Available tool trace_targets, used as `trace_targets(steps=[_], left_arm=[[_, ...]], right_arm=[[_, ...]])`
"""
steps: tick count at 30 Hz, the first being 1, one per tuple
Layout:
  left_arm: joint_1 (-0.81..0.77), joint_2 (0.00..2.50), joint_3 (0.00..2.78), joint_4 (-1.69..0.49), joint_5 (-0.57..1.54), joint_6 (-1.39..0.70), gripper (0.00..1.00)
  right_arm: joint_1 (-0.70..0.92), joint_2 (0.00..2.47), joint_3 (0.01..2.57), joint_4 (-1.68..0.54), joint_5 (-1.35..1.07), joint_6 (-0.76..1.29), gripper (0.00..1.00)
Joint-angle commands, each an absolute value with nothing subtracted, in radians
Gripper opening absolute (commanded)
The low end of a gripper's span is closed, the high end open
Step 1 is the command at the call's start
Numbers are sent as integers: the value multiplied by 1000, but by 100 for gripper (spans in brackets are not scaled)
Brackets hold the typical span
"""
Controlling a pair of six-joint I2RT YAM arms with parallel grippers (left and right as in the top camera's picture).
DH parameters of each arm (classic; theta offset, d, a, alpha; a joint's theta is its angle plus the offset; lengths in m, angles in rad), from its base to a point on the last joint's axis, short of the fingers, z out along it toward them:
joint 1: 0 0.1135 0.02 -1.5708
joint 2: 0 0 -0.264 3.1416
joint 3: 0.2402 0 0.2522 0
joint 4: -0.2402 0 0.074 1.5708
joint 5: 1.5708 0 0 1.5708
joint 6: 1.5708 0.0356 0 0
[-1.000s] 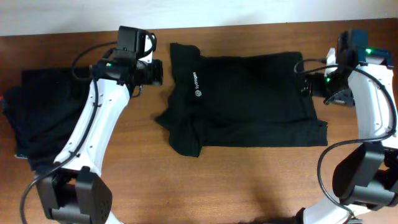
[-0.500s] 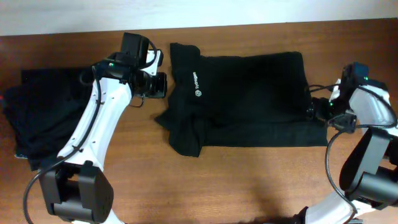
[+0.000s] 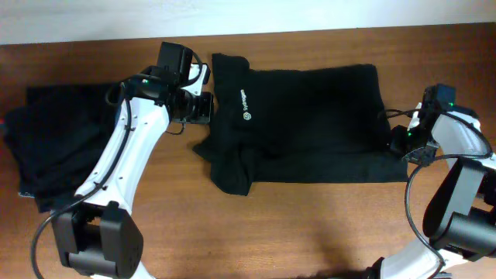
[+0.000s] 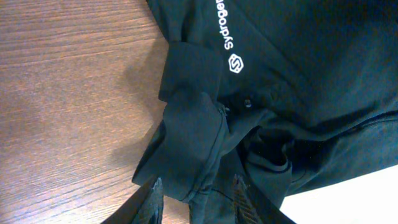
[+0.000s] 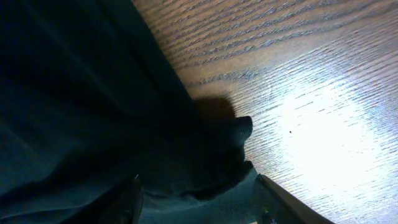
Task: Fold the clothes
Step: 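Smooth the shirt edges with both grippers, pressing the left and right sides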
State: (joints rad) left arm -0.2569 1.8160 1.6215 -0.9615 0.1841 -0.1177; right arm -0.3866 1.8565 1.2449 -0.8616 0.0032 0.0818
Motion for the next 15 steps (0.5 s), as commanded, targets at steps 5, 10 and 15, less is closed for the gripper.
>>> trace_targets(steps=[5,10,15], left_arm=[[-255,1820,1618,-962,195,-119,37],[-255,1820,1618,-963,195,-119,37],[-255,1820,1618,-963,195,-119,37]], right_arm=[[-387,1875,1232,-837,8,87,62],[-387,1886,1232,-832,8,87,62],[-387,1913,1232,-832,-19,87,58]])
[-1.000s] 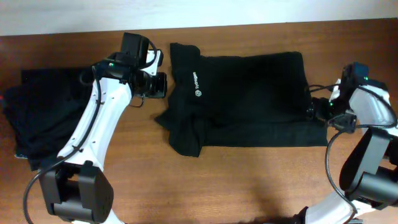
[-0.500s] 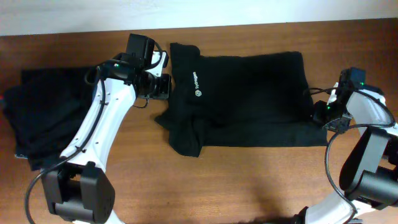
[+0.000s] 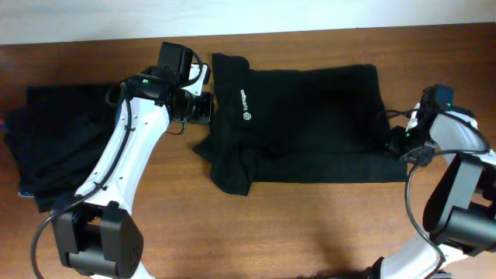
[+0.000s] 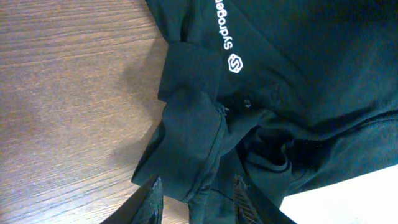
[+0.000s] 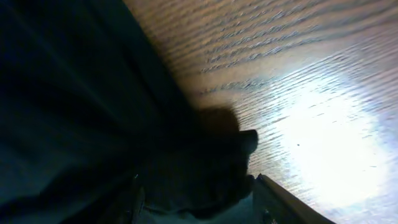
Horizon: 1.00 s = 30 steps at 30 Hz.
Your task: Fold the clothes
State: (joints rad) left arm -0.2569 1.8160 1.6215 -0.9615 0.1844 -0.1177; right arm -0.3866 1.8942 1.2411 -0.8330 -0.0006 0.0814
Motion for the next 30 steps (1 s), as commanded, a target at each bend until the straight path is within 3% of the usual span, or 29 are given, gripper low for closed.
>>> trace_targets(steps=[1,5,8,24,30], left_arm=[[-255,1820,1618,-963,195,-119,37],[-255,1820,1618,-962,195,-119,37],[-255,1820,1618,-963,195,-119,37],[-267,1821,1598,-1137,199,-120,38],[-307,1849,1501,-1127,261,-120,47]], right_arm=[[-387,1913,1232,-832,-18,87,52],[-387,1913,1232,-833,-19,88,18],[-387,1913,1234,-841,-22,88,12],[-387,1859,1327,-1080,-105,110,13],[-387,1859,1370,-1206,-105,101,13]])
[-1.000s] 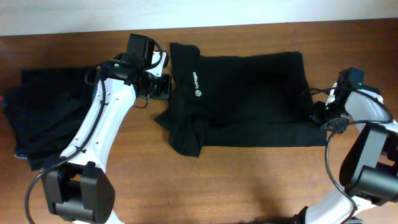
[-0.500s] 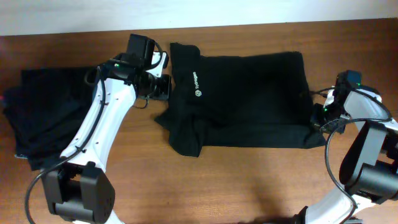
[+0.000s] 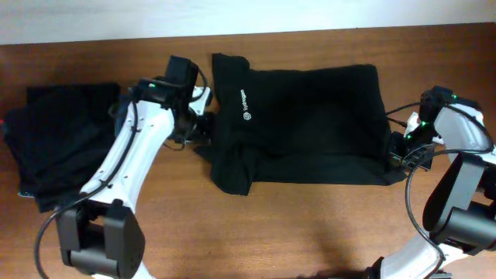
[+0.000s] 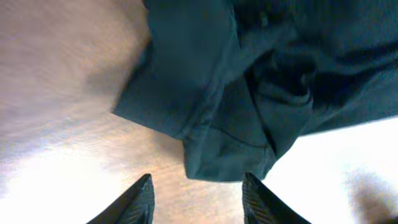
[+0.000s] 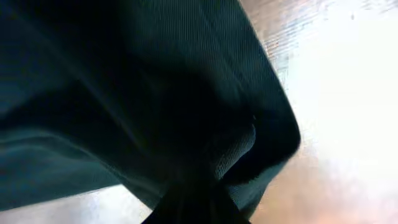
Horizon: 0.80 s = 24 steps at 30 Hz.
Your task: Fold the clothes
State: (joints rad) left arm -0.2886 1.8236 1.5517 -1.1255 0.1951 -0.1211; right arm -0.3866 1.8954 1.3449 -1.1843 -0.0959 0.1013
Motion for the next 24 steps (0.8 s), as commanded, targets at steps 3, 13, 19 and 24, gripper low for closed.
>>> trace_targets(steps=[3,13,19,24], left_arm=[[-332,1863,1452,-1127,320,-120,48],[-418,1893,1440,-1100,377,-120,49],[-475,1958,1439,-1077,352,-179,49],[-497,2030,1439,-1070,352,-198,48]], right_arm=[[-387,1859,1370,-1230,-106,82,13],[-387,1859,1370,-1250,-147,57,13],[-387,1859,1370,-1254,-147,57,13],[-387,1859,1370,-1253,-147,57,13]])
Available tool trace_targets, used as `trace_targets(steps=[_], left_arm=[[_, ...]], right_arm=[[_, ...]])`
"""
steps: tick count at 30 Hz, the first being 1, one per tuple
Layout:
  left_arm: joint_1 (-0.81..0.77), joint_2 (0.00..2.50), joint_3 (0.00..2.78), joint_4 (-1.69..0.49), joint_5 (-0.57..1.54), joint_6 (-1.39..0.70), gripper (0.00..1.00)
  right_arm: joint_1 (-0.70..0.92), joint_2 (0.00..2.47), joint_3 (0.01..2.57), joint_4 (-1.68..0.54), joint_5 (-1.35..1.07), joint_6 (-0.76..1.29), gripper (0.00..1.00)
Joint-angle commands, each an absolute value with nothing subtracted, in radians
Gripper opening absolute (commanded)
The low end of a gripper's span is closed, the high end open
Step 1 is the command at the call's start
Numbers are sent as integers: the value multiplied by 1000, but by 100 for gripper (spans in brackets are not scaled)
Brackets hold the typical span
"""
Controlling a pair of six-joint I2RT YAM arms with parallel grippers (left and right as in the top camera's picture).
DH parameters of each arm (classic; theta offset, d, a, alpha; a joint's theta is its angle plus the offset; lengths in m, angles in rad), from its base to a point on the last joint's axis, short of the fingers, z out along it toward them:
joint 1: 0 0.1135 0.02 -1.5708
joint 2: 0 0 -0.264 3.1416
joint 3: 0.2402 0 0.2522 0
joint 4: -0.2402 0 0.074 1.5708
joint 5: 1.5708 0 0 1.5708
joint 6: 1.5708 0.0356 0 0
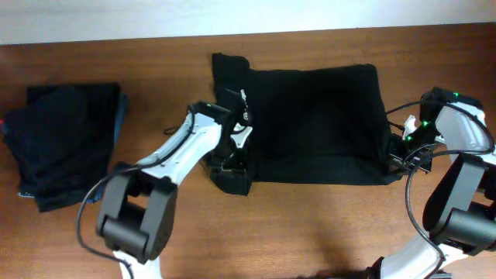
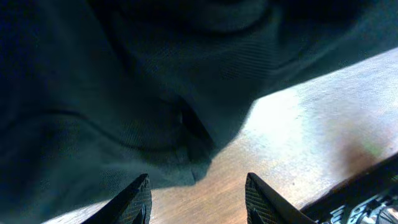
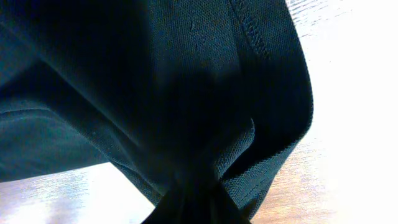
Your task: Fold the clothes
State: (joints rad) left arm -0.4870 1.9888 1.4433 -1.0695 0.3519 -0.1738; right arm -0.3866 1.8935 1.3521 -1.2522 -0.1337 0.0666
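Observation:
A black polo shirt (image 1: pixel 310 116) with a small white logo lies spread across the middle of the wooden table. Its lower-left sleeve (image 1: pixel 231 180) is bunched up. My left gripper (image 1: pixel 232 161) hangs open just over that sleeve. In the left wrist view the dark cloth (image 2: pixel 124 93) fills the top, and bare wood shows between the open left gripper (image 2: pixel 198 202). My right gripper (image 1: pixel 399 159) is shut on the shirt's lower-right corner. In the right wrist view the pinched fabric (image 3: pixel 155 74) gathers into the right gripper (image 3: pixel 196 202) and hides its fingers.
A stack of dark folded clothes (image 1: pixel 66 143) sits at the far left of the table (image 1: pixel 310 225). A pale wall runs along the table's back edge. Cables trail beside the right arm near the shirt's right hem.
My left gripper has moved from beside the shirt's left edge to over the bunched lower-left sleeve, still open. My right gripper stays shut on the lower-right corner.
At first my left gripper hovered open left of the collar, and my right gripper stood open around the shirt's lower-right corner. Then the right gripper was shut on that corner and the left sat lower. Now the left is over the lower-left sleeve.

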Motion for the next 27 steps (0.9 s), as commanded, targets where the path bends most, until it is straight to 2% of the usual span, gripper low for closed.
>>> trace_targets(steps=[1,6,7,9,11,14,16,20,27], left_arm=[[-496,2034,1439,-1070,352,-198,48],[-496,2037,1439,-1065,344,-210,47],[-496,2037,1439,-1065,344,-211,40],[-496,2037,1439,-1065,343,-212,39],[-496,2037,1439,-1064,343,-212,28],[-496,2037,1439,-1063,343,-213,22],[-496,2037,1439,-1063,343,-213,11],[-496,2037,1439,-1063,338,-224,0],[-486,2016,1502,-1127,276,-239,0]], right_arm=[[-387,1859,1370,-1252,-147,57,13],[-387,1859,1370,-1252,-147,56,13],[-387,1859,1370,-1252,-147,56,13],[-387,1859,1370,-1252,-147,57,13],[-387,1859,1370,-1253,-147,56,13],[-387,1859,1370,-1253,-147,57,13],[-387,1859,1370,-1253,-147,57,13],[-387,1859,1370,-1253,-147,57,13],[-387,1859,1370,-1252,-147,57,13]])
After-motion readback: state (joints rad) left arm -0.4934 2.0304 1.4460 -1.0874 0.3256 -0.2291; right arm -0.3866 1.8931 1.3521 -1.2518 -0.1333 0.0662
